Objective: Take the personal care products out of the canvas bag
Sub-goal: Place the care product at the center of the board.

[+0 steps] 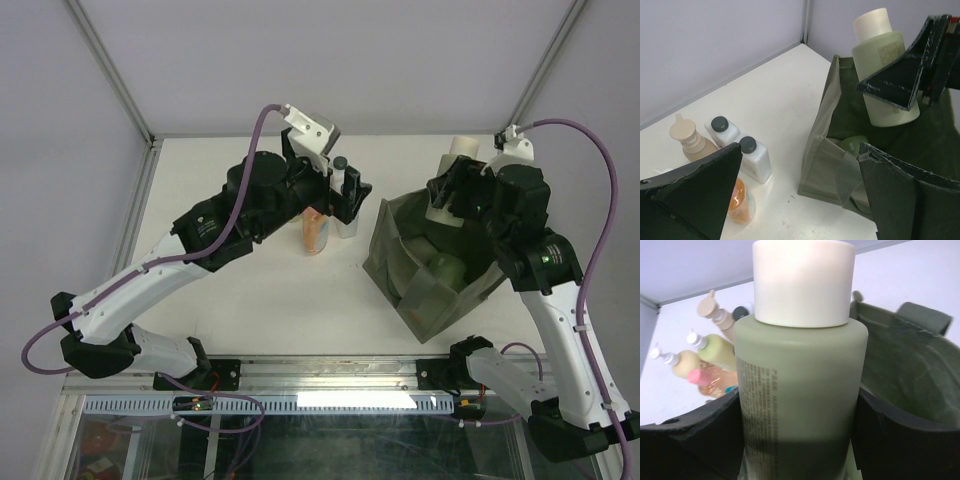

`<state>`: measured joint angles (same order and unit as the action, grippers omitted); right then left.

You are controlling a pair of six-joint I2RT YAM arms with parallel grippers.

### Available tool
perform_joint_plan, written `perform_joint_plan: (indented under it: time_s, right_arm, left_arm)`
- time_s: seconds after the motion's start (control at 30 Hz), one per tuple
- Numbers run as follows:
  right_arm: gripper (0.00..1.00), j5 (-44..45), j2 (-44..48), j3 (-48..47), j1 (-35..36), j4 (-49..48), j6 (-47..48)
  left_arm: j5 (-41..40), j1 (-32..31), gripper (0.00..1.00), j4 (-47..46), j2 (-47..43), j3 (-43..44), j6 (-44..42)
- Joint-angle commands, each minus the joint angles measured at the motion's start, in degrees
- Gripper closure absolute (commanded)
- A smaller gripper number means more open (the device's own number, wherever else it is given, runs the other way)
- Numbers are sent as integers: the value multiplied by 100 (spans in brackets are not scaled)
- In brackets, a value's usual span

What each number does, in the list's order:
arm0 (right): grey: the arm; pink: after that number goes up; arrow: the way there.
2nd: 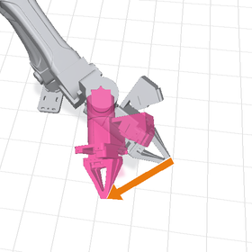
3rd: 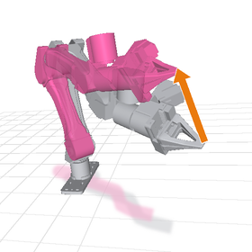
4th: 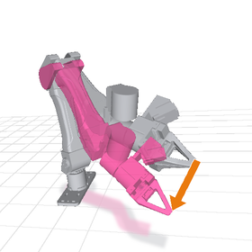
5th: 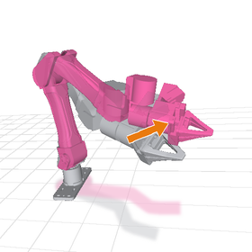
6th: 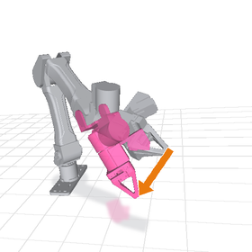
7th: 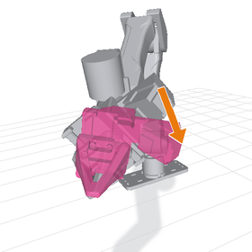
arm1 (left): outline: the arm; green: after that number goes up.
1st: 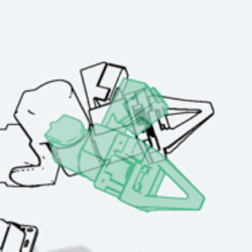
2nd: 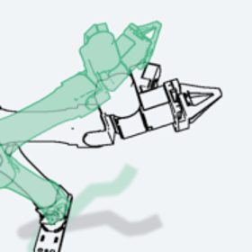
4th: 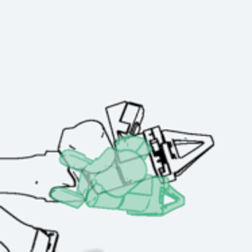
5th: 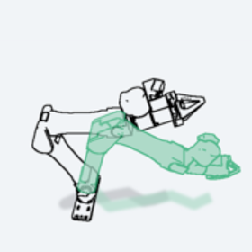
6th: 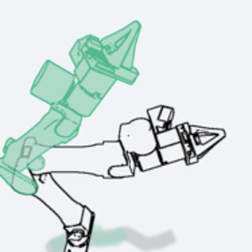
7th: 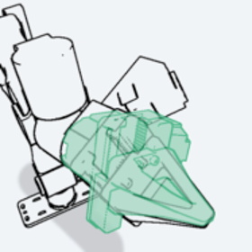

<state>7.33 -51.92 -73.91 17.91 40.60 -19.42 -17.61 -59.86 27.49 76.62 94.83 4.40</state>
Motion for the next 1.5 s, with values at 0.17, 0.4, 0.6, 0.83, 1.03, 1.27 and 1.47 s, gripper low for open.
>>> perform_joint_plan:
  time_s: [0.17,0.4,0.6,0.83,1.03,1.27,1.47]
  right_arm:
    - [100,-2186,-333,-1309,-15,-984,223]
    - [100,-4099,-868,-1370,4,-1610,758]
    - [100,-4664,-1378,-1323,580,-1902,1355]
    - [100,-4429,-1987,-1373,1415,-2059,1845]
    - [100,-4387,-2398,-1519,1814,-2244,1953]
    - [100,-4313,-2518,-1472,1971,-2263,2031]
    - [100,-4296,-2463,-1376,1974,-2188,2108]
  left_arm:
    - [829,510,1,64,147,994,890]
    - [1914,1241,1,73,133,1310,1761]
    - [3169,1872,1,201,158,1387,2591]
    - [4636,2831,1,1066,239,1316,3551]
    - [4961,2854,1,1945,407,1107,3370]
    - [4672,2988,1,2390,459,1207,3289]
    - [3705,3199,1,2725,372,1269,3456]
